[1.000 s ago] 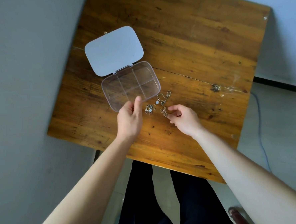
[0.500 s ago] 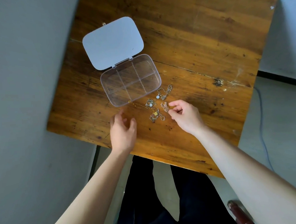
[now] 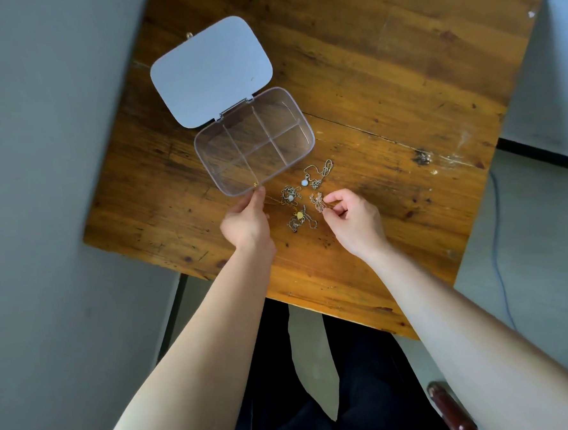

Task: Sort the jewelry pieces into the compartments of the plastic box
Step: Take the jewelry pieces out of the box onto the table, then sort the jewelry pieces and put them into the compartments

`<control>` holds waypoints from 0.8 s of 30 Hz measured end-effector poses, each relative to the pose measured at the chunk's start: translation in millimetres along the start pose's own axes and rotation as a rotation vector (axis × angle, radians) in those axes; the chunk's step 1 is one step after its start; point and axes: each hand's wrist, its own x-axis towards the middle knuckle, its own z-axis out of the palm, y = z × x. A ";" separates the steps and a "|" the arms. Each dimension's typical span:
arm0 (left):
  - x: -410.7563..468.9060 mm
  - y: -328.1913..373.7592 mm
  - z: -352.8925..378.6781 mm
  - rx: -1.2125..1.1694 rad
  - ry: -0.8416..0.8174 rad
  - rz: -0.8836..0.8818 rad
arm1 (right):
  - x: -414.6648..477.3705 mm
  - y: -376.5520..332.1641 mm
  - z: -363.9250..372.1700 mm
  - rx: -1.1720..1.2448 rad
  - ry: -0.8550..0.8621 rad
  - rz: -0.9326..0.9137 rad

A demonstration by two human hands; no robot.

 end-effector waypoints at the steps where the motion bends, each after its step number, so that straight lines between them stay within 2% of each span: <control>1: 0.6 0.8 0.4 -0.037 -0.017 -0.026 | 0.3 0.7 0.6 -0.009 -0.001 -0.002; 3: 0.4 3.1 -1.6 -0.088 -0.041 -0.050 | 1.0 2.3 1.6 -0.027 0.000 -0.009; 6: -6.8 7.1 -10.3 -0.082 -0.113 0.003 | 1.7 4.0 3.5 -0.049 0.009 -0.022; 12: -31.8 29.2 -37.7 -0.255 -0.379 0.178 | 2.6 6.1 5.8 -0.089 0.037 -0.046; 15: -38.9 39.1 -50.0 -0.253 -0.365 0.363 | 4.8 6.7 6.8 -0.119 0.023 -0.055; 18: -36.8 37.8 -50.4 0.005 -0.314 0.495 | 4.9 6.8 7.3 -0.118 0.031 -0.064; 22: -16.4 14.4 -47.3 0.688 -0.277 0.628 | 2.6 8.3 7.2 -0.071 0.057 -0.066; 24: -13.1 4.7 -48.5 0.837 -0.230 0.724 | 2.7 9.8 6.6 -0.070 0.055 -0.070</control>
